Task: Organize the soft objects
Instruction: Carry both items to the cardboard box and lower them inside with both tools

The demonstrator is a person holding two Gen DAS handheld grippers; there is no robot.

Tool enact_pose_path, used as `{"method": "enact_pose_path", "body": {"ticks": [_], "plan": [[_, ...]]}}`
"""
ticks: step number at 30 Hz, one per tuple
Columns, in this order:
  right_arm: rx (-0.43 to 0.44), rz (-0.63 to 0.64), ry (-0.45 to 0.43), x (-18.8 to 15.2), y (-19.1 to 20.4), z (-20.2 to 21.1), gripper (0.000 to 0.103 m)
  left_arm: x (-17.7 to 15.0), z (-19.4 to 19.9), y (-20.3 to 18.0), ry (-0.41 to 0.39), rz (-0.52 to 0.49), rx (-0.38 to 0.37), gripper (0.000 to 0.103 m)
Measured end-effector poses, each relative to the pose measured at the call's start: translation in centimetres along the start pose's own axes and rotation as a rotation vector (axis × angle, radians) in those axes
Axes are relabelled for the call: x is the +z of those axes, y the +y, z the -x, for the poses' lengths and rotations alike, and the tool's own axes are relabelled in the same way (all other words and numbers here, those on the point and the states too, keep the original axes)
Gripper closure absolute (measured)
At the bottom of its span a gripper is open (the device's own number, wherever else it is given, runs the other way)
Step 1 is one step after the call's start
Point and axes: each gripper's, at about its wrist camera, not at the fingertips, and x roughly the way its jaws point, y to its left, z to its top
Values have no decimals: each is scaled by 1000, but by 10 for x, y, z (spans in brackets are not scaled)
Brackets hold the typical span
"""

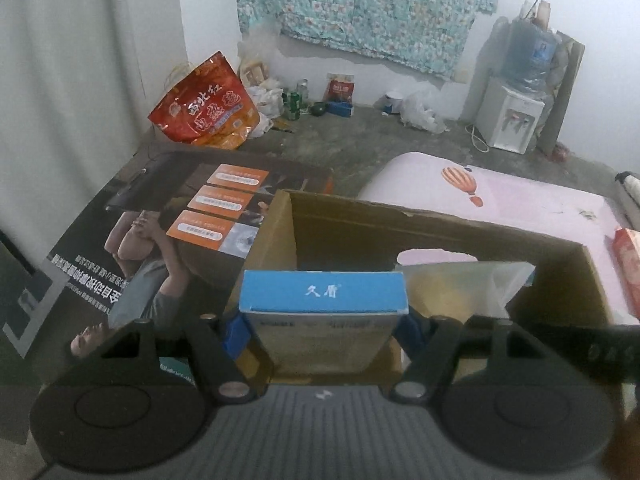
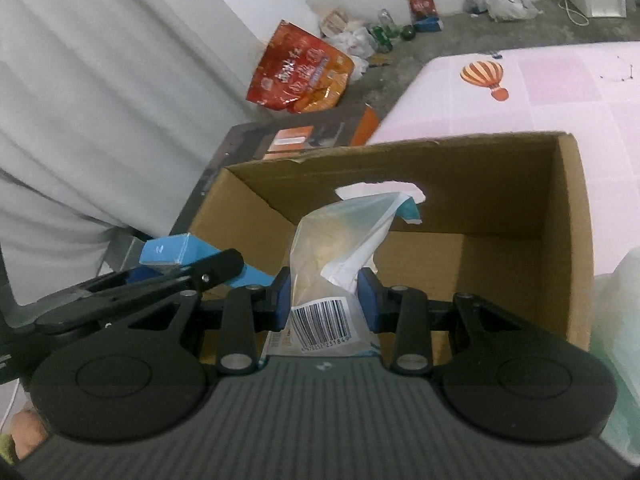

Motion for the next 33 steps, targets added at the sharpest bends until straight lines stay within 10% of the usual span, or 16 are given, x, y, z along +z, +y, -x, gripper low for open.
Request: {"method": "enact_pose_path", "body": {"ticks": [9,20,33], "plan": [[-10,-25,8,1,-19,-16,68,2,1,-7,-225,49,17,31],[-10,5,8,-1,-16,-12,68,-27,-3,-21,-97,-164,68,29],[-25,7,9,-3,-19,-14,68,-8,-18,-21,-52,-75,55,12]]}}
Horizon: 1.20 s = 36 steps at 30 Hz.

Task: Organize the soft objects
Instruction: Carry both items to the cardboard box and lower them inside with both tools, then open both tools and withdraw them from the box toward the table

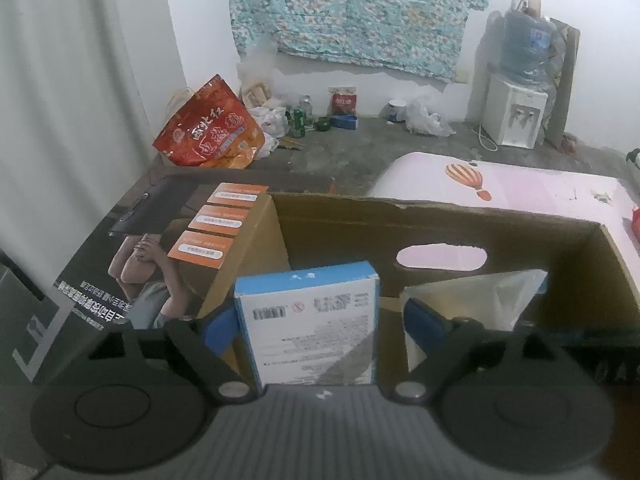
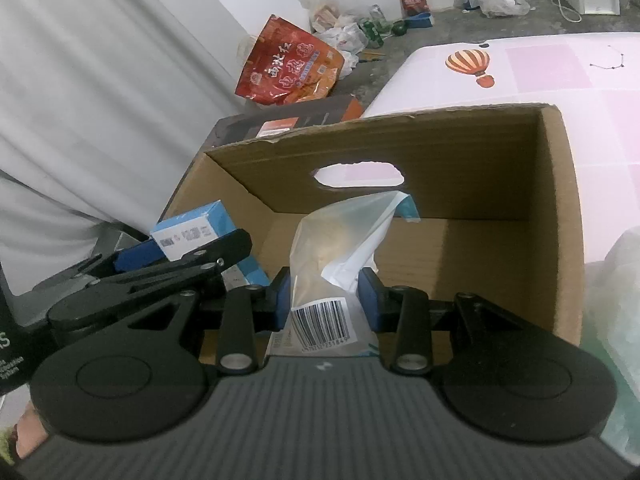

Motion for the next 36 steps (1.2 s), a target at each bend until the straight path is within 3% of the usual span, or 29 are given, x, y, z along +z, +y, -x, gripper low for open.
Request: {"method": "enact_pose_path", "body": {"ticks": [5,15,27,29,31,36], "plan": [[-10,0,-5,2,0,0,68,2,3,1,2,4,-4,11],[-38,-26,-7,3,-2,-2,68,5,17,21,-5,124,-73,6],[-46,-121,46,4,1,-53,67,-2,27,29,-14,156,-66,3],[-31,-148,57,1,-3,-58,59,-3,28,29,-12,158,-66,3],[-3,-187,76,-1,-8,-62,40,-4,29,30,-11,162,-70,3],[7,-199,70,-5,-8,-56,20,-7,33,31,-17,166,-73,3]]}}
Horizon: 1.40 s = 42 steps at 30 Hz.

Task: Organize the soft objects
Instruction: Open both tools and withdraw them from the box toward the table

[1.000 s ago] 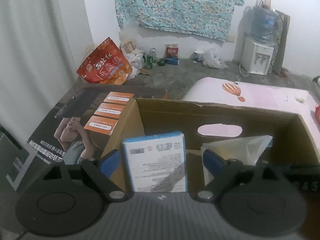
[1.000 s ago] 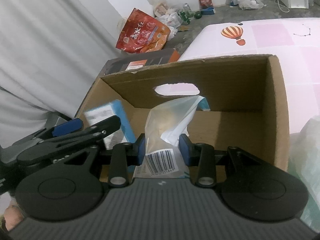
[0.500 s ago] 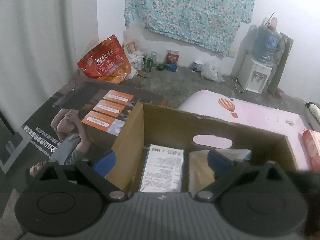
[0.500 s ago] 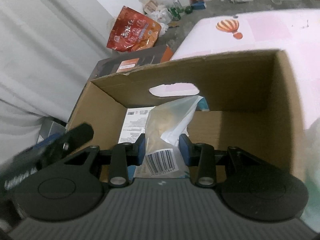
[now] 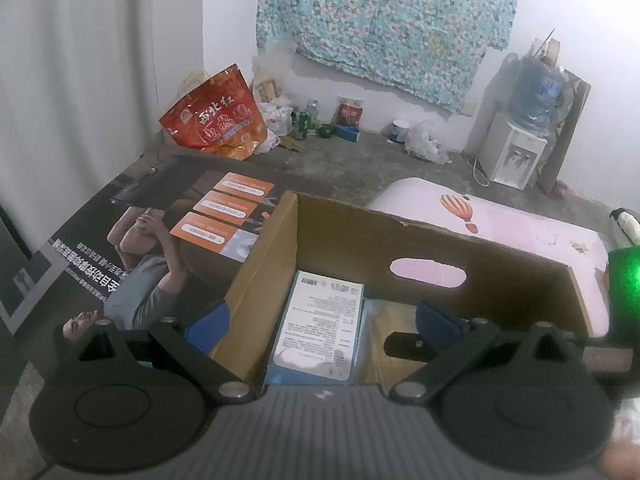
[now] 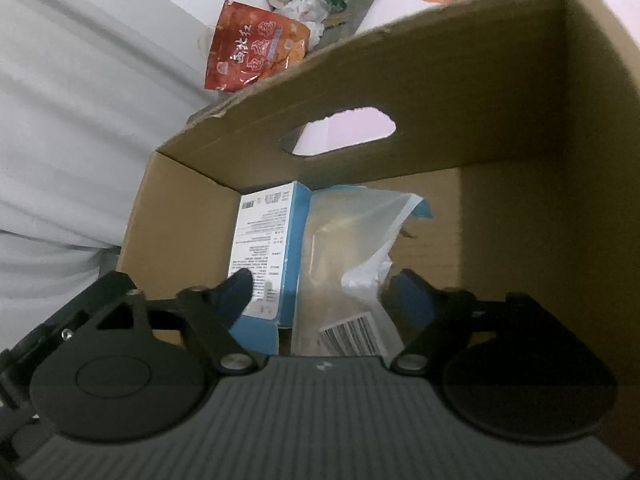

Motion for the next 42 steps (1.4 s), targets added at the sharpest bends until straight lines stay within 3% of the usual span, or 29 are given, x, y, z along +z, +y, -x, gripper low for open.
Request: {"method": "enact_pose_path", "body": {"ticks": [6,11,15,19,23,26,33,37,42], "plan": [[11,-37,-31,-2,-1,12,17,-1,7,6,2,48,-20,2],[98,-27,-94,-2,2,44,17,2,18,16,-11,117,-38,2],[160,1,-164,-3,2,94,17,6,38,27,-23,197,-95,2],[273,34,-265,-14,-13,174,16,5,71,33,-64,257,-156,1],[327,77,-361,-42,-46,255,10,-5,106,19,-82,183,-189,0],[326,101,-412,-72,-80,308,8,-24,131,4,-57,108,-260,0],[164,59,-541,-159,-170,405,8,-84,176,-39,-29,-33,-417,0],[84,-11,-600,-205,-217,431,8,-117,195,-73,-62,-137,-456,0],[74,-128,-601,-240,-258,422,8,-155,206,-118,-92,-205,-517,0]]}}
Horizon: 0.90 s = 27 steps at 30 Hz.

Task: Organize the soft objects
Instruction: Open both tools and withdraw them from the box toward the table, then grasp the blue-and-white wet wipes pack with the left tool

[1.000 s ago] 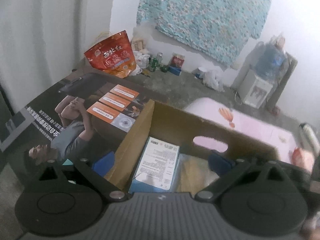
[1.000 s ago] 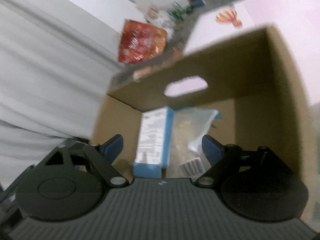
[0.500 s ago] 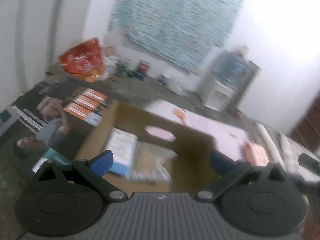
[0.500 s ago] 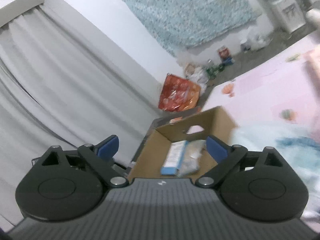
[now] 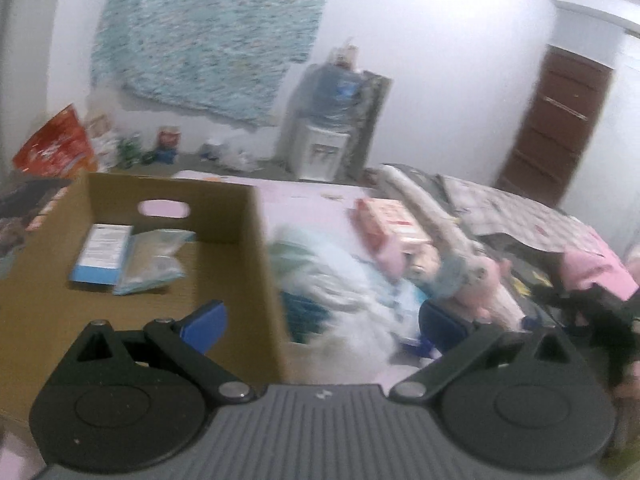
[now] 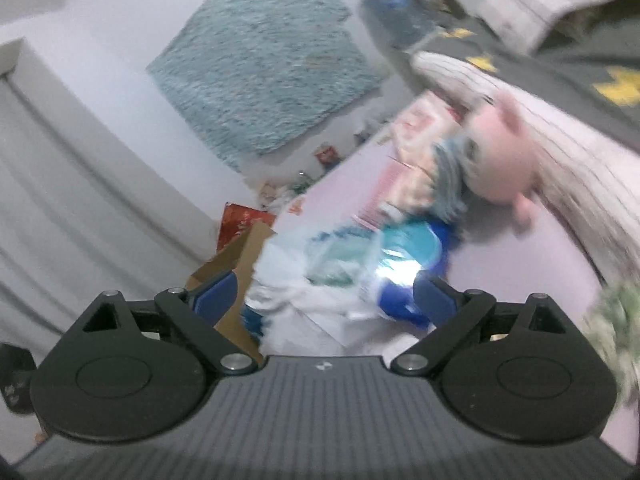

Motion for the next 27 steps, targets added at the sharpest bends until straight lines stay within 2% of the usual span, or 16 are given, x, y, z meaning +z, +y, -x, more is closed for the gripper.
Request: {"method": "enact_pose_path", "body": {"ticks": [4,9,12,14,17,19,22,27], "plan": [[22,-54,9,-16,-15,-10,8,-15,-18,-41,33,-71,-46,0],[43,-117,5,-18,-27,-33,9,-20,-51,-90,84,-209,-41,0],[41,-139,-16,-19,-35,-42,12,-19,-87,-113,121,-254,-20,0],[28,-128,-30,-17,-38,-43,13,-17,-117,-122,177,-257,-9,0],[-41,-60,-74,-15,-41,-44,16,-14,-160,-128,240,-260,30,0],[-64,-47,-94,-13,-47,-45,27,-15,-183,-133,259,-285,64,0],[-89,-51,-94,-10,-60,-48,39,-16,-211,-140,303,-331,69,0],[-129,10,-58,-19,-67,-45,41,-15,-245,-153,360,-424,120,0]]}}
